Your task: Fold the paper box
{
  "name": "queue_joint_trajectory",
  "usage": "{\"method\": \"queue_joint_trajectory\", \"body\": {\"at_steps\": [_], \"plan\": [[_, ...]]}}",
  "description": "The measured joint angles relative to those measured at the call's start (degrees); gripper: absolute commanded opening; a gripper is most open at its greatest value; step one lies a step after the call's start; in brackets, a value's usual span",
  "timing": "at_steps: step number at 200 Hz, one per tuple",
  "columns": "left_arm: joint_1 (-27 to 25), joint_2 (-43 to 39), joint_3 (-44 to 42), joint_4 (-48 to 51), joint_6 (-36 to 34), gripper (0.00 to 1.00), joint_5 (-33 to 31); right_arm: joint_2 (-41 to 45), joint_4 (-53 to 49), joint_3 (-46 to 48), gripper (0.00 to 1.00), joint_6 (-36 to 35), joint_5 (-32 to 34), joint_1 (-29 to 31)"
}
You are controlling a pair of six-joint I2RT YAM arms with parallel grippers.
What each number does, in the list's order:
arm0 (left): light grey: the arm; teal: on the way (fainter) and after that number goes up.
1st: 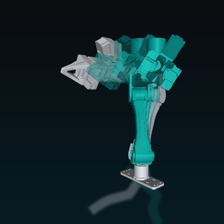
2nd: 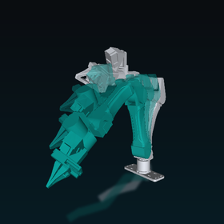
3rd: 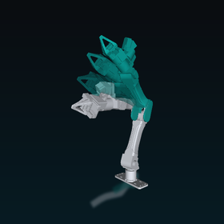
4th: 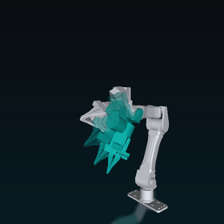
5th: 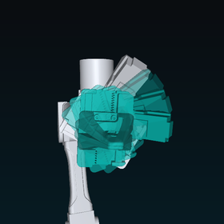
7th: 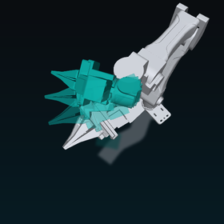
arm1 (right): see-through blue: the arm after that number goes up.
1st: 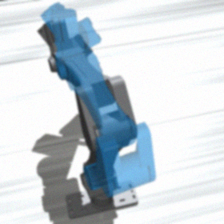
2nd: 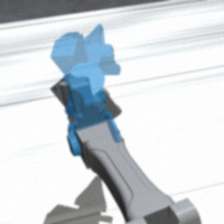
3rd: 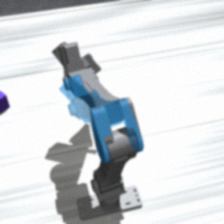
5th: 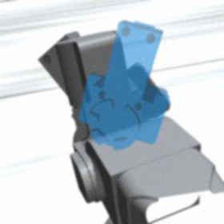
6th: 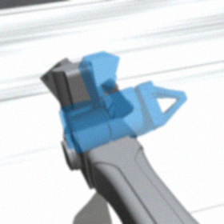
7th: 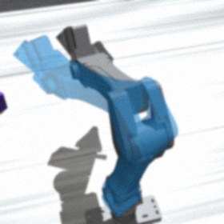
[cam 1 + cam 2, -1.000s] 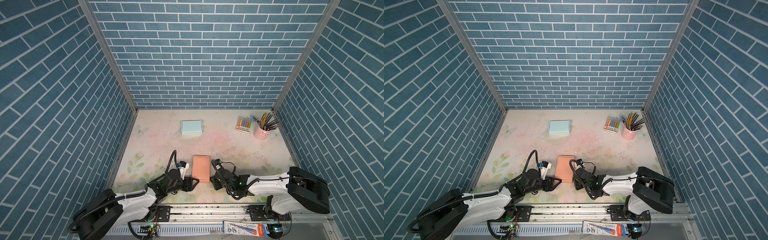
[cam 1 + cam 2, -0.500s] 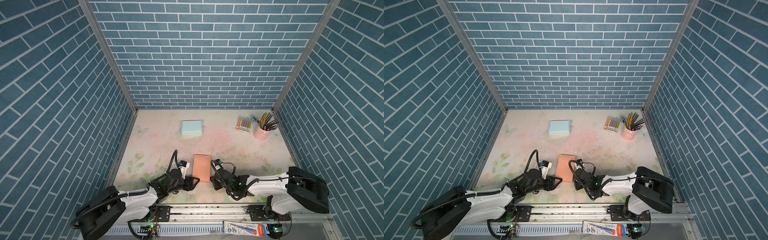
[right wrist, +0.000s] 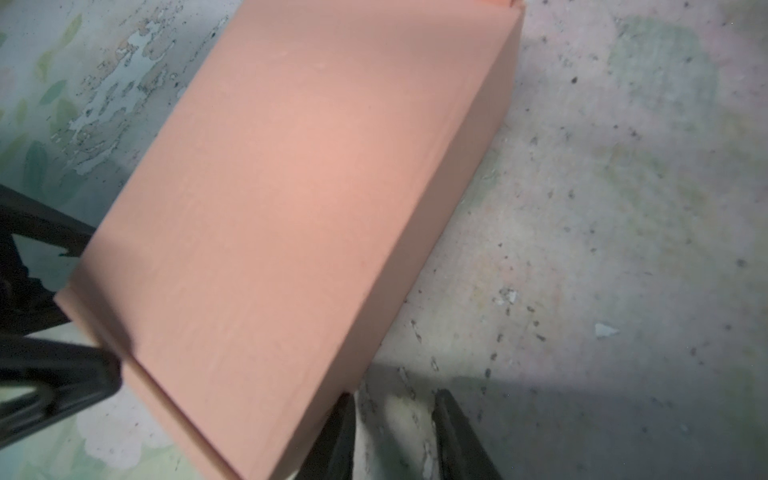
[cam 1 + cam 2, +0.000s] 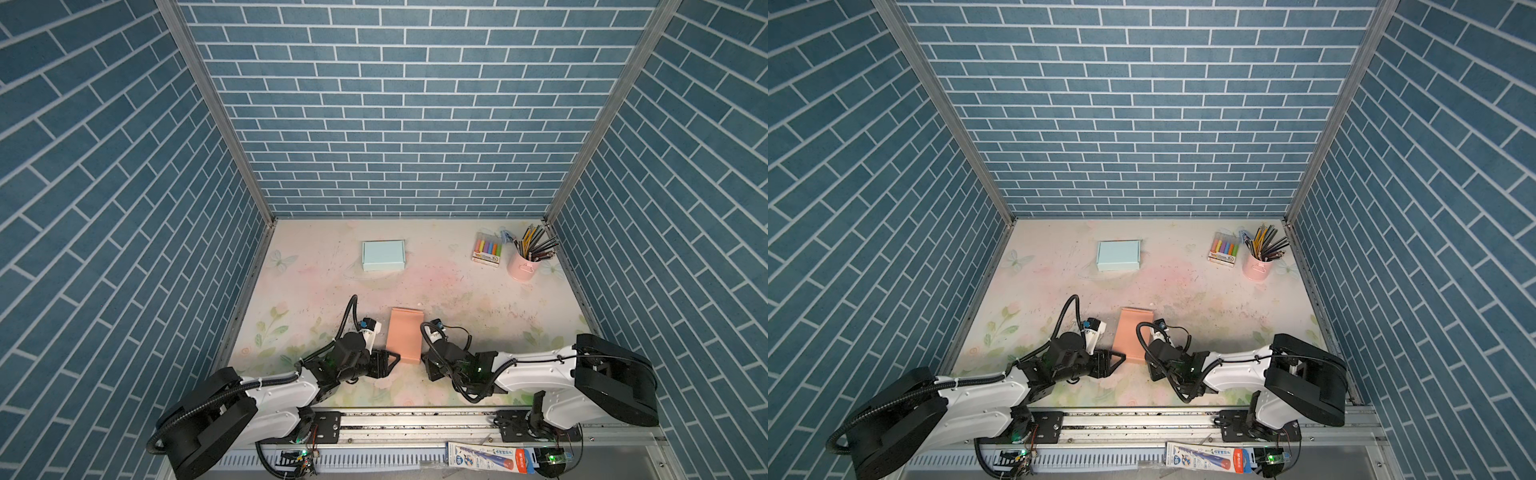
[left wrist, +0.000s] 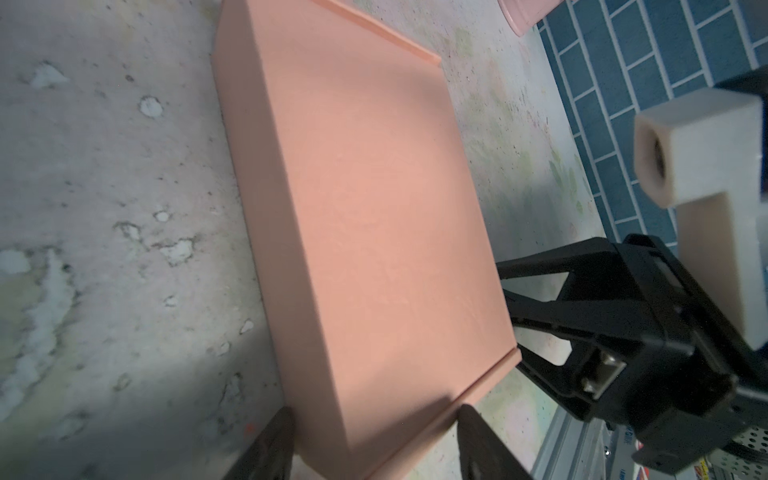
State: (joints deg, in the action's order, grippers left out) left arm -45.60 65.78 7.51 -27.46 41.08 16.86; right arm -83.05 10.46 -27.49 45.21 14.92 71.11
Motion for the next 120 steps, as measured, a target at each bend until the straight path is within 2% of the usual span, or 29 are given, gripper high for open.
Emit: {"method": "queue_joint_trajectory", "body": {"at_steps": [69,120], "plan": [[6.73,1.68,4.48,1.18,-4.81,0.63,3.8,-1.03,1.6,-0.98,0.36,0.02,-5.07,3.37],[8.72,-2.54,4.48,6.14,-6.38,0.76,3.45,1.97,-2.71,-0.94,0.43,0.33,-5.16,2.71]]}}
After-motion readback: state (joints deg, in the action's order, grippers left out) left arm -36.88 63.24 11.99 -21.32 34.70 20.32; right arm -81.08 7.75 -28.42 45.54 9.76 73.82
